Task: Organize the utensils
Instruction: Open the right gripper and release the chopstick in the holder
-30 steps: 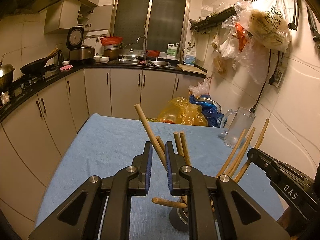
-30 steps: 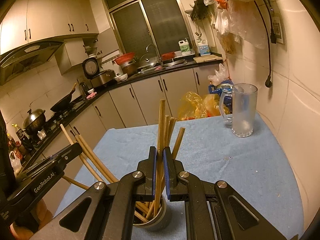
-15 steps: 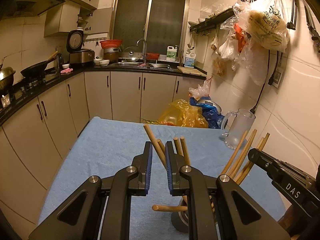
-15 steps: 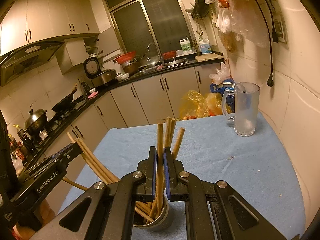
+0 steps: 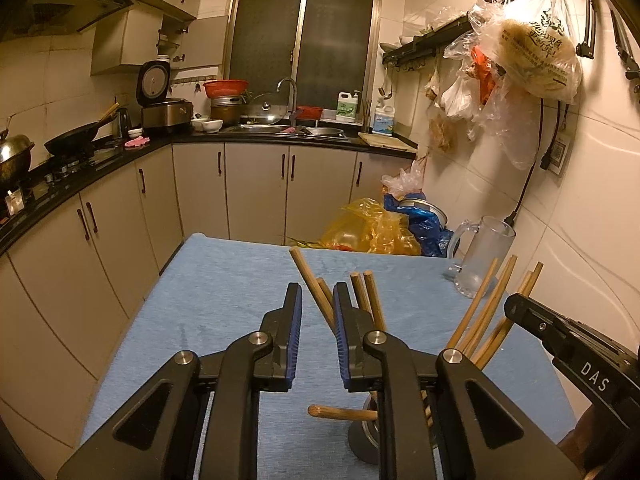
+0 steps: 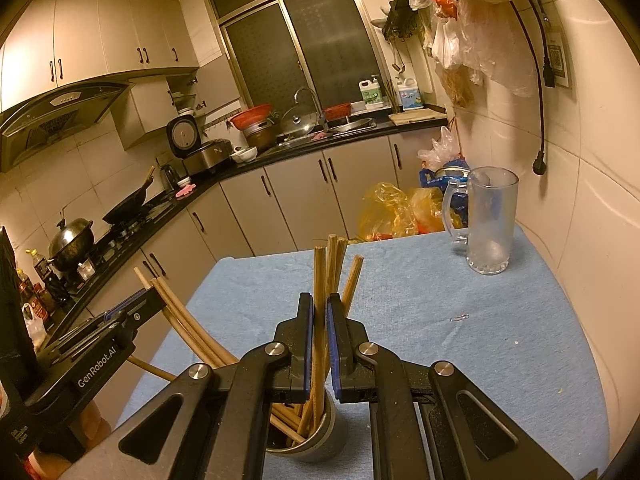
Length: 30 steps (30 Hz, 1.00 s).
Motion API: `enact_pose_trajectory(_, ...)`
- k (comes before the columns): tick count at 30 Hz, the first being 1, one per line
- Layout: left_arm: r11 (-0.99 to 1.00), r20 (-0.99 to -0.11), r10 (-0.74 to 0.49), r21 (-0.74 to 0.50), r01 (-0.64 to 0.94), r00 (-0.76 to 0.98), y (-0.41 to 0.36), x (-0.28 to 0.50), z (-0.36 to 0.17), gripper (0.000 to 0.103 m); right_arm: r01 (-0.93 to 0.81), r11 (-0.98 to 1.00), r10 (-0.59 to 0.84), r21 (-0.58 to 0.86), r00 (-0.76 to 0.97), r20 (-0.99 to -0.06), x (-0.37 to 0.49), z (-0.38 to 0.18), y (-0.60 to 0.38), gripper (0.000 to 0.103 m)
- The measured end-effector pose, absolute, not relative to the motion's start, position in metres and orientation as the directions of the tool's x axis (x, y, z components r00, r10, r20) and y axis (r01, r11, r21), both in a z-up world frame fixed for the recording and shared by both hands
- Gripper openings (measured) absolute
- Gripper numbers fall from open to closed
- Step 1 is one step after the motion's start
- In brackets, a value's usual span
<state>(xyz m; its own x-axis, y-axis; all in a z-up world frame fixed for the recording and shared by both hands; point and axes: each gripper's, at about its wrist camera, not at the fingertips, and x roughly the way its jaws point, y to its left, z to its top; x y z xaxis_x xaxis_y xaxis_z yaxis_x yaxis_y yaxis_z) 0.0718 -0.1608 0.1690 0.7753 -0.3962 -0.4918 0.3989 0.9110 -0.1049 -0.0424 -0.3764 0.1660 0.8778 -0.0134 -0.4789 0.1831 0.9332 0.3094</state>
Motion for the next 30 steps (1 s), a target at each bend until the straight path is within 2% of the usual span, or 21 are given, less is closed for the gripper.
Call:
enact_pose_trajectory(12,0.916,-0.490,-0.387,-0.102,0.389,0.782,-0.153,0.073,0.168,0.024,0.183,0.933,-0.013,0.310,0.878,-0.479,-0.042,0.166,-0.376,0.008)
enact_pose_trajectory(21,0.920,-0.495,-0.373,-0.086,0.383,0.785,-0.145,0.073,0.168,0.033,0.183,0.932,-0.013,0.313,0.879,-0.477,-0.043,0.168,-0.375,0.008)
enact_pose_trajectory(24,0.923,-0.494,-0.367,-0.086,0.376,0.788,-0.144,0.072,0.169,0.040,0.185,0.932,-0.016,0.313,0.882,-0.472,-0.045,0.172,-0.372,0.008)
enact_pose_trajectory(30,0.928,-0.497,-0.353,-0.082,0.363,0.793,-0.143,0.070,0.170,0.044,0.194,0.930,-0.026,0.313,0.883,-0.468,-0.051,0.178,-0.370,0.008)
